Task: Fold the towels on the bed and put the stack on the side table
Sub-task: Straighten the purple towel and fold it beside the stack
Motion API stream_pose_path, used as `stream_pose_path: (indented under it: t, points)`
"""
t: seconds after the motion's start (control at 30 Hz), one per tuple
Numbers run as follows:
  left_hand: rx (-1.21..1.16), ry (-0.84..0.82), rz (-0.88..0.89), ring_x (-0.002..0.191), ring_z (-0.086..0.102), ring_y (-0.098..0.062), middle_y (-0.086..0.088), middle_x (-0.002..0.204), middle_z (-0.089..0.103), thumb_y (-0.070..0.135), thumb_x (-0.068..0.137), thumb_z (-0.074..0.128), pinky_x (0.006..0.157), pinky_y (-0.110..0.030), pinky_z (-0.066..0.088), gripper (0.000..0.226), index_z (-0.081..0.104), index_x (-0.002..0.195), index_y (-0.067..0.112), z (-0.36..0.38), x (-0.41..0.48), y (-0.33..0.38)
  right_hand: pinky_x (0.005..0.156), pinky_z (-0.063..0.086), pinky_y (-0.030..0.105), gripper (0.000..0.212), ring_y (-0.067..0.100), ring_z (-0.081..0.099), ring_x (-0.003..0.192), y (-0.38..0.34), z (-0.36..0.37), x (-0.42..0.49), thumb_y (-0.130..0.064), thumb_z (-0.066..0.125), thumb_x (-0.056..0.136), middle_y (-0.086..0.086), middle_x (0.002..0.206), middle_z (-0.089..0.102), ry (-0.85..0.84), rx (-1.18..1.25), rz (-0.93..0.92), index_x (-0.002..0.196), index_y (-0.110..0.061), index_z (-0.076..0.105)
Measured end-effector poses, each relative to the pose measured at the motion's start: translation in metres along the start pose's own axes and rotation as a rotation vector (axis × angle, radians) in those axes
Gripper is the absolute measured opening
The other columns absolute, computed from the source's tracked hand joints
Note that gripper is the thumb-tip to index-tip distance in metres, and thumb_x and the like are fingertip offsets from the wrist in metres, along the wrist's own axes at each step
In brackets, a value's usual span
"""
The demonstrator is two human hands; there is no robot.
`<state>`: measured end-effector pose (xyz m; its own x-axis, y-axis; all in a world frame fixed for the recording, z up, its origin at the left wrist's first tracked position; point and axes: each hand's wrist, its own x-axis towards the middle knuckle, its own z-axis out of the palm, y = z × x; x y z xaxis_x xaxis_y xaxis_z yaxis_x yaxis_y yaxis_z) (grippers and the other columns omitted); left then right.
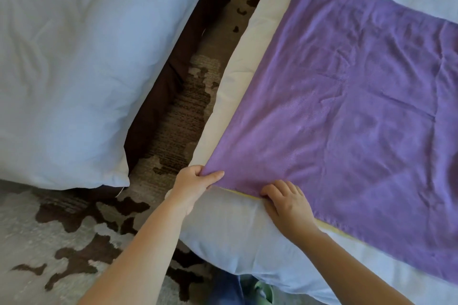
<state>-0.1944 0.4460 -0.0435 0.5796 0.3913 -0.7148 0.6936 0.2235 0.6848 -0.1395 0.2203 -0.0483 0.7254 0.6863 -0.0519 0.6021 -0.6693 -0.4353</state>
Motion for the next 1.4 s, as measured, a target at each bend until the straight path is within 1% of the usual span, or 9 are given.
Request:
stream_pose_path:
  t: [0.17,0.27,0.43,0.6,0.83,1.03,1.13,1.23,1.4]
  points:
    - [0.082,0.237,0.042,0.057,0.050,-0.015,-0.001,0.060,0.054,0.021,0.072,0.082,0.054,-0.026,0.036,0.032,0.053,0.068,0.008,-0.011,-0.007,-0.027,0.054,0.050,0.034,0.004,0.031,0.060,0.073,-0.015,-0.001,-0.017,-0.009,0.069,0.082,0.009,0.081,0.061,0.010,0.119,-0.107,0.083,-0.007,0.066]
    - [0.288,0.366,0.050,0.080,0.060,-0.023,-0.002,0.081,0.060,0.022,0.076,0.079,0.059,-0.027,0.040,0.025,0.057,0.083,0.011,-0.005,-0.008,-0.044,0.078,0.048,0.039,0.018,0.027,0.054,0.101,-0.013,0.012,-0.021,-0.019,0.053,0.095,0.007,0.105,0.058,-0.192,0.079,-0.053,0.105,-0.010,0.065]
    - [0.777,0.453,0.334,0.116,0.048,-0.031,-0.010,0.129,0.049,0.023,0.078,0.075,0.097,-0.044,0.045,0.047,0.056,0.120,0.012,0.031,-0.018,-0.030,0.078,0.051,0.036,0.034,0.027,0.059,0.089,0.011,-0.007,-0.037,-0.027,0.078,0.074,0.003,0.100,0.063,-0.056,0.083,0.000,0.104,-0.014,0.068]
    - [0.996,0.115,0.757,0.133,0.036,-0.029,-0.005,0.148,0.036,0.031,0.086,0.064,0.109,-0.041,0.029,0.044,0.056,0.128,0.019,0.105,-0.036,-0.008,0.079,0.053,0.034,0.041,0.026,0.064,0.090,0.071,-0.040,-0.081,-0.034,0.080,0.065,-0.002,0.103,0.065,-0.075,-0.080,0.105,0.102,-0.019,0.070]
    - [1.282,-0.390,1.001,0.148,-0.002,-0.016,0.007,0.160,-0.002,0.052,0.095,0.039,0.116,-0.034,-0.010,0.058,0.030,0.148,0.032,0.210,-0.021,-0.001,0.068,0.051,0.028,0.030,0.025,0.065,0.075,0.144,-0.068,-0.148,-0.029,0.050,0.071,-0.002,0.087,0.067,0.037,-0.248,0.276,0.088,-0.020,0.073]
    - [1.416,-0.637,1.086,0.146,-0.015,-0.012,0.012,0.160,-0.011,0.067,0.089,0.030,0.113,-0.037,-0.021,0.069,0.017,0.150,0.038,0.287,-0.031,-0.015,0.066,0.055,0.037,0.032,0.032,0.066,0.077,0.200,-0.088,-0.213,-0.010,0.084,0.058,0.005,0.088,0.068,0.122,-0.302,0.524,0.088,-0.014,0.073]
    - [1.497,-0.718,1.124,0.146,-0.017,-0.014,0.011,0.159,-0.014,0.075,0.083,0.025,0.111,-0.041,-0.024,0.078,0.012,0.151,0.039,0.319,-0.044,-0.030,0.067,0.053,0.041,0.020,0.034,0.065,0.080,0.232,-0.098,-0.243,-0.017,0.068,0.069,0.007,0.087,0.066,0.194,-0.348,0.614,0.088,-0.012,0.072]
    - [1.551,-0.729,1.143,0.145,-0.019,-0.013,0.011,0.159,-0.016,0.077,0.082,0.024,0.112,-0.042,-0.023,0.080,0.008,0.151,0.040,0.348,-0.057,-0.044,0.071,0.049,0.041,0.034,0.034,0.064,0.082,0.267,-0.110,-0.273,-0.027,0.045,0.073,0.006,0.090,0.066,0.245,-0.376,0.654,0.089,-0.013,0.071]
    - [1.522,-0.659,1.150,0.146,-0.016,-0.014,0.012,0.157,-0.018,0.077,0.078,0.012,0.115,-0.041,-0.018,0.080,0.002,0.150,0.042,0.409,-0.084,-0.059,0.072,0.039,0.040,0.032,0.034,0.061,0.081,0.333,-0.138,-0.330,-0.024,0.045,0.073,0.006,0.091,0.065,0.302,-0.450,0.669,0.089,-0.013,0.070]
